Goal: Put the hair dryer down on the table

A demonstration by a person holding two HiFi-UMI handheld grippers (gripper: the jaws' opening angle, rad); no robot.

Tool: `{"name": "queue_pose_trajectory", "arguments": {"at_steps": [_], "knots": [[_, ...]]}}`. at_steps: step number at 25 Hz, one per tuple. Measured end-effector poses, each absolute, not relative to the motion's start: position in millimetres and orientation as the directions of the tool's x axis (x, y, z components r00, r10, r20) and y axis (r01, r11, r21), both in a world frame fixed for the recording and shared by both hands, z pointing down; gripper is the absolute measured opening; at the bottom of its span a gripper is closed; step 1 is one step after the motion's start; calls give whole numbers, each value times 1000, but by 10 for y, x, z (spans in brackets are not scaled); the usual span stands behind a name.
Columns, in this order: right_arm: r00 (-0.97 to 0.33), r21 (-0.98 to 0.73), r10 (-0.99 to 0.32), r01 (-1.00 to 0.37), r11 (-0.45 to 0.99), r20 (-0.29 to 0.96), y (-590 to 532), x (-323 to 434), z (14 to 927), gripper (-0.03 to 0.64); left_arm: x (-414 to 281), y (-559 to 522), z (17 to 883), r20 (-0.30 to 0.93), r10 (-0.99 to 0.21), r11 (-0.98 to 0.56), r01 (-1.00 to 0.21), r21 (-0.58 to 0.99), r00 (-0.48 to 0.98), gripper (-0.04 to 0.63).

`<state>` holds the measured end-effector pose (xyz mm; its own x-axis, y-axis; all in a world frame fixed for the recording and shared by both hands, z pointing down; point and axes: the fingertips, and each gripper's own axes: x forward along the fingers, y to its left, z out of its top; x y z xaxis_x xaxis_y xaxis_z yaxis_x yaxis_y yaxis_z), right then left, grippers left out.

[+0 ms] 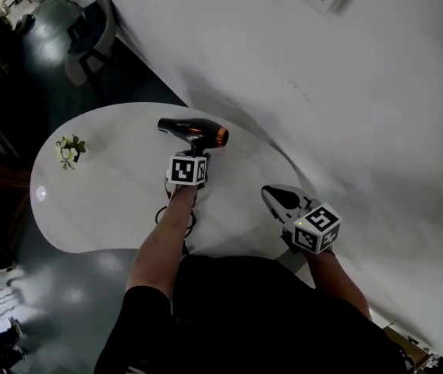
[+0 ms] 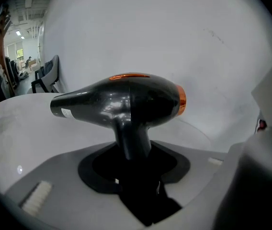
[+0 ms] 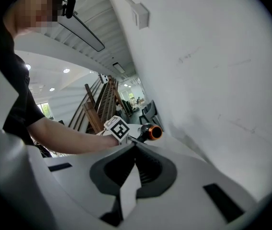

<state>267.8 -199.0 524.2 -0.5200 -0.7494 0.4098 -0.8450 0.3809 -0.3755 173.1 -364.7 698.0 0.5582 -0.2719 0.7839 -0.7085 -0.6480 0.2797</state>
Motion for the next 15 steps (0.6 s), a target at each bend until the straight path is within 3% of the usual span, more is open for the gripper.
{"name": "queue_pose_trajectory", "arguments": {"at_steps": [15], "knots": [[-471,-403,-792,-860,314,388,-1689,2780,5196,12,1699,-3637,7314,866,-243,-688,-707,163,436,184]]}}
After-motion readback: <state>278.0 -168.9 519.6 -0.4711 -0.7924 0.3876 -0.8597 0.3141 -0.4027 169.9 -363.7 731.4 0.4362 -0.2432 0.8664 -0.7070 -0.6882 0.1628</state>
